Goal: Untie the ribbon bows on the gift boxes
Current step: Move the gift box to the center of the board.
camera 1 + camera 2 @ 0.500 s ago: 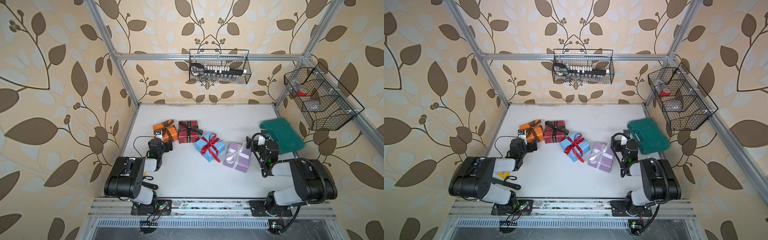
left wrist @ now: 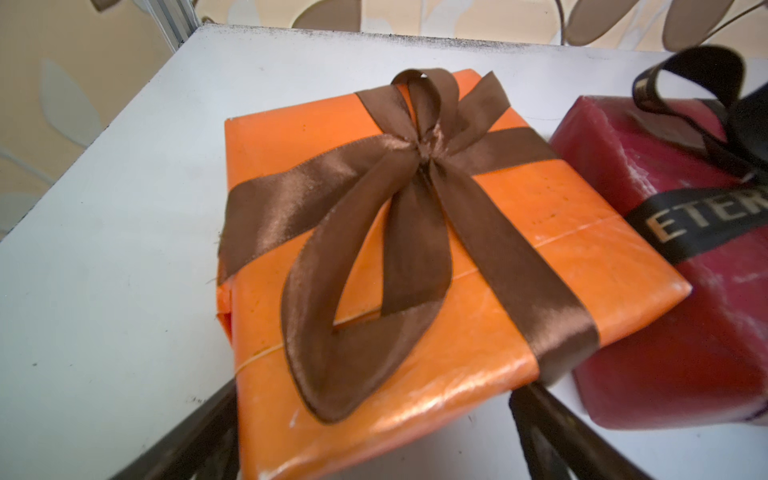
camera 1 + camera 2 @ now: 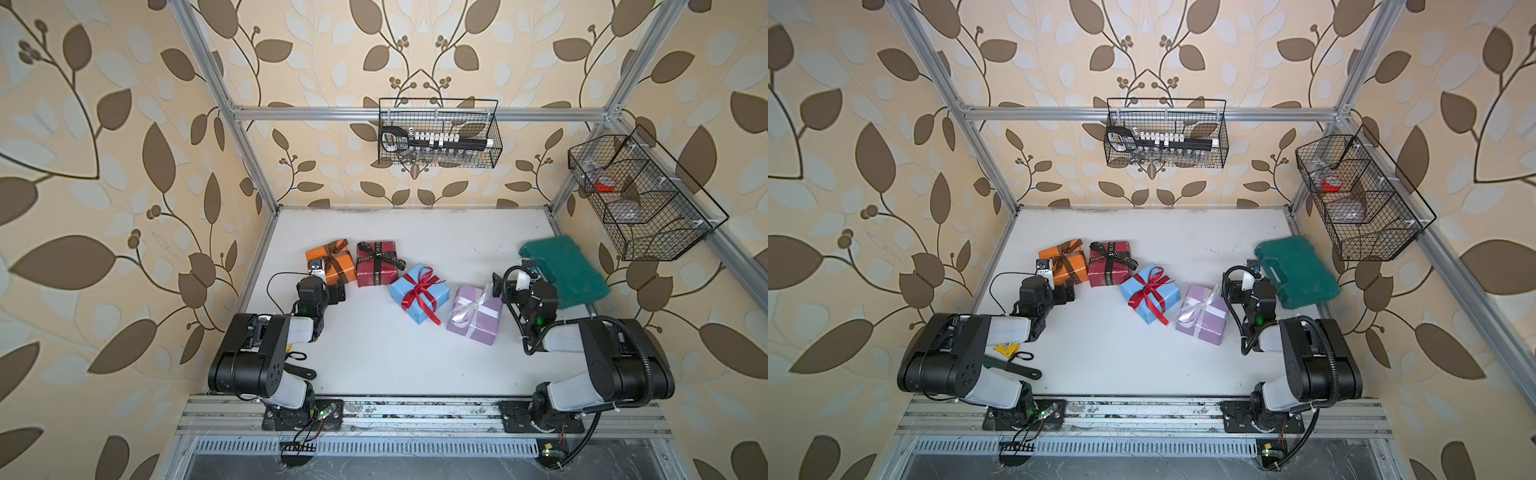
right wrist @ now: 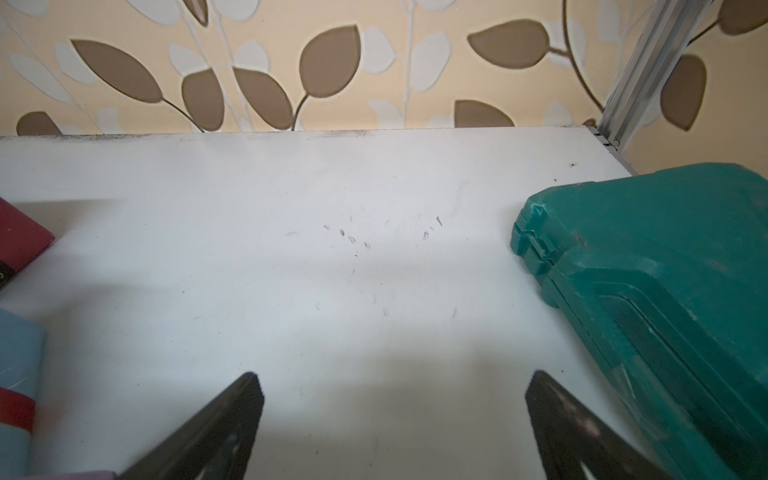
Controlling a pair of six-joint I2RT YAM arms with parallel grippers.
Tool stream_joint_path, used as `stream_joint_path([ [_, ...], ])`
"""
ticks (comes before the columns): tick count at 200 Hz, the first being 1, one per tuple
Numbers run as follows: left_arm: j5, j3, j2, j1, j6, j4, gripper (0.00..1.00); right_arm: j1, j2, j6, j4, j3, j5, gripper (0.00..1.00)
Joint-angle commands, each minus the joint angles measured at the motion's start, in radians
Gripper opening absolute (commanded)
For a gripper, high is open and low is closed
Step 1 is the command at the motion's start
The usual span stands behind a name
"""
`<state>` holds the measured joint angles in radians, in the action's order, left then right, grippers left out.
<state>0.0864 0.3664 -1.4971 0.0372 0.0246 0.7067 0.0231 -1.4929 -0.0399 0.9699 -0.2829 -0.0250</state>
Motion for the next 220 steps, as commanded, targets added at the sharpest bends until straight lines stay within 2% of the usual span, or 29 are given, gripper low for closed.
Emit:
stream_joint_path([
  [1, -0.007, 0.029, -0.002, -0.010, -0.014, 0.022, 0.99, 0.006, -0.012, 0.010, 0.015, -0.022, -0.011, 1.00],
  [159, -0.017, 0.031, -0.001, -0.015, -0.012, 0.014, 0.99, 0.006, -0.006, 0.012, 0.022, -0.016, -0.015, 0.99],
  [171, -0.017, 0.028, 0.002, -0.016, -0.012, 0.017, 0.99, 0.005, 0.014, 0.021, -0.038, -0.045, -0.029, 1.00],
  [188, -0.018, 0.025, 0.009, -0.016, -0.014, 0.028, 0.99, 0.003, 0.068, 0.009, -0.235, -0.127, -0.008, 0.99],
  [196, -0.018, 0.056, 0.027, -0.016, -0.015, -0.029, 0.99, 0.003, 0.088, 0.000, -0.297, -0.155, 0.008, 0.99],
  [220, 0.012, 0.225, 0.048, -0.015, -0.003, -0.343, 0.99, 0.003, 0.137, -0.032, -0.425, -0.213, 0.040, 0.99],
])
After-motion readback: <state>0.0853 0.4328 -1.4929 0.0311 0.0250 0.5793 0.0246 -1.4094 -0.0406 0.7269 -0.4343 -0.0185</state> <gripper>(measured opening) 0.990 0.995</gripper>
